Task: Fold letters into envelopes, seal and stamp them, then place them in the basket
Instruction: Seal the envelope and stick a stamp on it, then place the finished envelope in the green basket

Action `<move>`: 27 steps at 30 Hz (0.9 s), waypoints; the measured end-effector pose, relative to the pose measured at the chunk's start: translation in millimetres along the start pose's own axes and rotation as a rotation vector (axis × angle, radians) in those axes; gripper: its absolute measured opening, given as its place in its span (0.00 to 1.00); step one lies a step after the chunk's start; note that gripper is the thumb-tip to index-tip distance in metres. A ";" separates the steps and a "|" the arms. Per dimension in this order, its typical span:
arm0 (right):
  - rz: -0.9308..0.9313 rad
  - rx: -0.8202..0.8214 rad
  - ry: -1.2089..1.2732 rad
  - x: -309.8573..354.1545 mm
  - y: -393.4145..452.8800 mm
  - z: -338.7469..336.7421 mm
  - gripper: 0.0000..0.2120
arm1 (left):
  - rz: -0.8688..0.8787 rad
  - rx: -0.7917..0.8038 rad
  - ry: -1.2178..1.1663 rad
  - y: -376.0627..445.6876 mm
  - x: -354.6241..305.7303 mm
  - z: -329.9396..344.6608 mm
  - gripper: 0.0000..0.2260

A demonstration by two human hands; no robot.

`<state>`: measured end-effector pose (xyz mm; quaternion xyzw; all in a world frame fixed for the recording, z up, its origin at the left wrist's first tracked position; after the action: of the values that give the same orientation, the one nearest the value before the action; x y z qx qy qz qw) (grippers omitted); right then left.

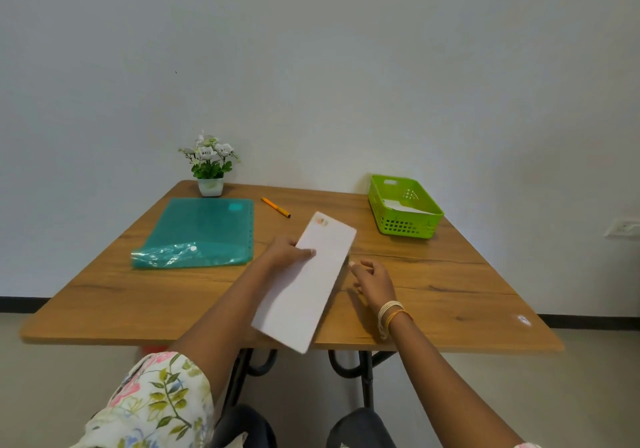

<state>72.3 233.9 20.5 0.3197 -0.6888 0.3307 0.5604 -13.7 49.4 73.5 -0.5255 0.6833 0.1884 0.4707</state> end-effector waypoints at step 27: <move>-0.090 -0.285 -0.042 119.1 118.6 -91.5 0.13 | -0.008 0.278 -0.539 74.0 -140.3 109.7 0.16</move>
<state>7.5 368.5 140.2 0.2741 -0.7255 0.1974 0.5996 -30.5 235.7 120.7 -0.3898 0.5509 0.2238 0.7032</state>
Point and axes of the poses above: each hand's wrist, its own y-axis towards the middle knuckle, its own z-axis out of the palm, x = y × z, the point moved 5 cm from there along y, towards the middle knuckle, and after that the axes turned 8 degrees about y, right-handed, at the moved point
